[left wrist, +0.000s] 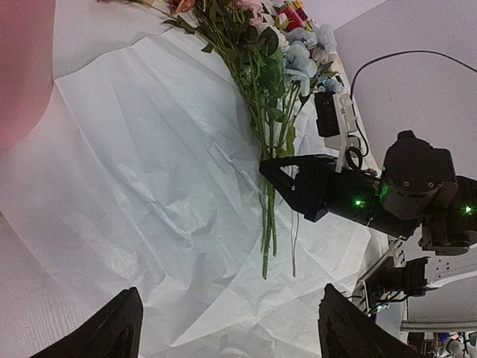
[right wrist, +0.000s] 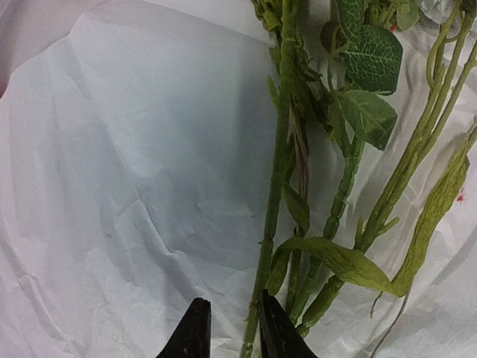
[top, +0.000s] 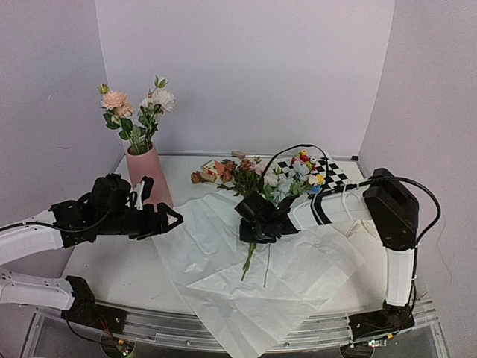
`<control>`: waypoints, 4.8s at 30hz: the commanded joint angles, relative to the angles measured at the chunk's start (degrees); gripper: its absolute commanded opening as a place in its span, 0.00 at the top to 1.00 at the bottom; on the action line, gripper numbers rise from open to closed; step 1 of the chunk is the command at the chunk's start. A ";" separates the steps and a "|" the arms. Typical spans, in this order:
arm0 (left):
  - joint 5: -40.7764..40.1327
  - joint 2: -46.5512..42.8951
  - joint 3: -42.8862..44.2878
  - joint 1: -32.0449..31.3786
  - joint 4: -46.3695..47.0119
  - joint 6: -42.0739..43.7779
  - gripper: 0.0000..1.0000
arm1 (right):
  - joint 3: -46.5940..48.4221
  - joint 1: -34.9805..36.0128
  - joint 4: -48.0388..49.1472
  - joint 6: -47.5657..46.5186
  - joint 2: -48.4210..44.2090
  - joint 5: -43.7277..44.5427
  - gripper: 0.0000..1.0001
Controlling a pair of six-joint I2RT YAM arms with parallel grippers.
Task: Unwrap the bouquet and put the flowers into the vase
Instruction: Pick up the fake flower from the wrapping paper, then insert the fake flower into the vase.
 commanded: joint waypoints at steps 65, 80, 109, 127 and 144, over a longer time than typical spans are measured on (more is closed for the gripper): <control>5.41 21.80 23.54 -8.34 28.49 -1.27 0.47 | -46.57 1.81 60.83 -13.06 -50.20 -33.35 1.00; 5.77 23.61 26.44 -9.79 29.04 -0.47 0.62 | -46.43 1.92 62.20 -13.40 -48.38 -37.07 1.00; -29.13 0.34 28.05 -9.90 -1.76 24.65 1.00 | -51.13 2.05 46.20 -21.67 -59.08 -18.45 0.13; -64.65 2.39 43.12 -9.90 4.49 42.90 1.00 | -51.99 2.06 35.95 -20.48 -69.15 0.23 0.02; -68.04 7.14 48.13 -9.73 21.74 55.27 1.00 | -50.96 2.04 34.39 -20.64 -67.48 0.48 0.02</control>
